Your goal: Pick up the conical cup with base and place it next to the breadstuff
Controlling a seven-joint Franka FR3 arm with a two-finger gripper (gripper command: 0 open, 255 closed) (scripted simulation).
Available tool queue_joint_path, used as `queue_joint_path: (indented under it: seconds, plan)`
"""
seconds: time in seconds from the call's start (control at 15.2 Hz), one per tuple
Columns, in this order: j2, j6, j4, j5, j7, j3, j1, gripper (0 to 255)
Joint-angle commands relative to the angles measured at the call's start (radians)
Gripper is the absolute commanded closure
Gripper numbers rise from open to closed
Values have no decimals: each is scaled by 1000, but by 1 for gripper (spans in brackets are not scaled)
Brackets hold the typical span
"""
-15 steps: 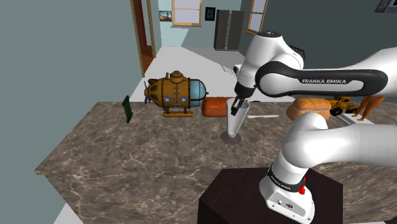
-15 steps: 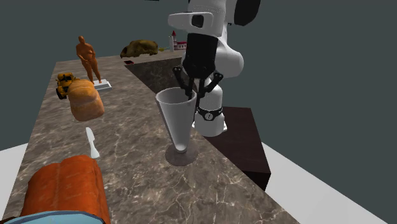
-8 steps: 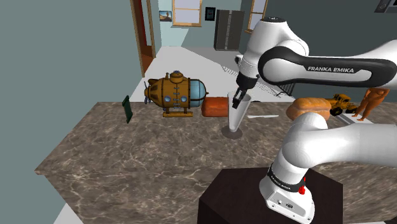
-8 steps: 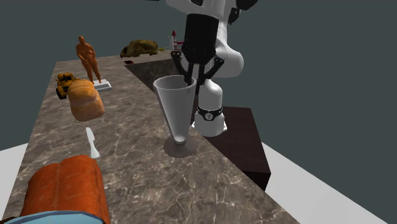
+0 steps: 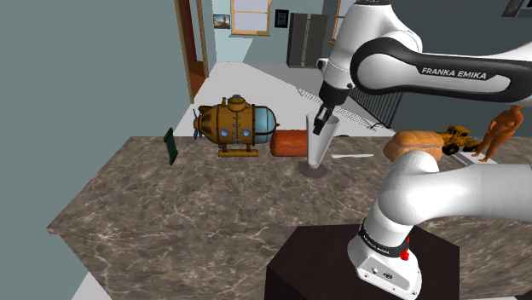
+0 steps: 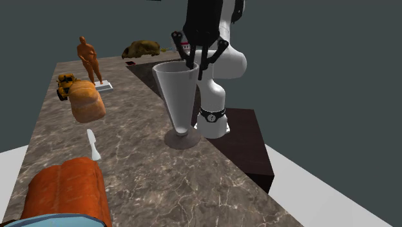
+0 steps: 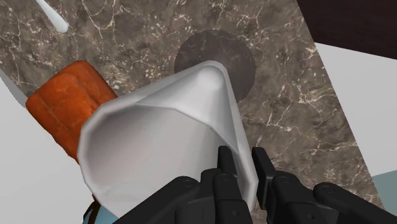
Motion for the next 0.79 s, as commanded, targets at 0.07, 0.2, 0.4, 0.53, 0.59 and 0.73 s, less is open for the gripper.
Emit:
queue_joint_path:
  seconds: [0.07, 0.2, 0.4, 0.53, 0.59, 0.73]
  plan:
    - [12, -35, 48, 1, -4, 1, 0, 255]
    - [21, -57, 79, 2, -6, 1, 0, 255]
    - [36, -88, 126, 3, -10, 2, -1, 255]
    - [47, -110, 158, 4, -12, 2, -1, 255]
    - [52, -120, 174, 4, -13, 2, -2, 255]
    - [64, -141, 206, 5, -16, 3, -2, 255]
